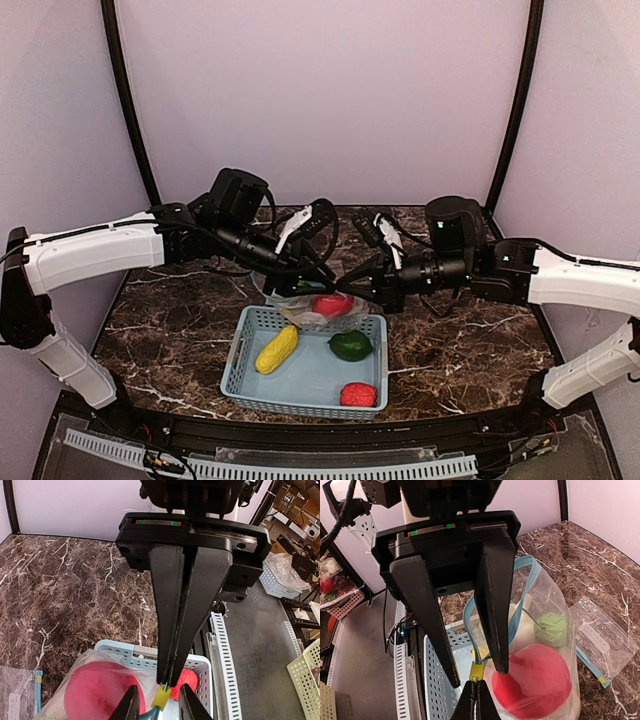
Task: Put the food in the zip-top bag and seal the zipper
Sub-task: Zip the zipper of the food storage bag.
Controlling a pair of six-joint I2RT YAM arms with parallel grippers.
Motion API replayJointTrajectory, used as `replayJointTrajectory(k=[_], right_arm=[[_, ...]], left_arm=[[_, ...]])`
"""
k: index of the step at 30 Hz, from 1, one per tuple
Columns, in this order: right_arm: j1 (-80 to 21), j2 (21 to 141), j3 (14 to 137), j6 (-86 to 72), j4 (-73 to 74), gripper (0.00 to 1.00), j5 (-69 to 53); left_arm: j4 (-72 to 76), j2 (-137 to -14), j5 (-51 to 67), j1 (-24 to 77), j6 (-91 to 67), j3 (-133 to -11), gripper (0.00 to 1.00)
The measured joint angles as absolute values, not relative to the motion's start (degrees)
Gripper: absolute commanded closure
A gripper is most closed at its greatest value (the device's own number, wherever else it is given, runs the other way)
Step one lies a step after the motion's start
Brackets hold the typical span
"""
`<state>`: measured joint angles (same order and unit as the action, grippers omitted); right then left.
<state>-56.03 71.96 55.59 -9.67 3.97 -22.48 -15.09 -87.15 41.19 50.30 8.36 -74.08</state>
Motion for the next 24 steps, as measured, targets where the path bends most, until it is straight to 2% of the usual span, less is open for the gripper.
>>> replayJointTrajectory(k=[12, 24], right_arm=[[-55.7, 71.96, 55.59, -9.65, 4.34, 1.0, -21.93], [-55.72, 70.74, 55.57, -9.45, 4.51, 1.0, -17.98]], left_arm=[[-15.16, -87.57, 41.41, 50.24, 8.88, -74.08, 0.97], [-13.41, -87.53, 39.97, 50.24, 9.04, -74.08, 0.99]])
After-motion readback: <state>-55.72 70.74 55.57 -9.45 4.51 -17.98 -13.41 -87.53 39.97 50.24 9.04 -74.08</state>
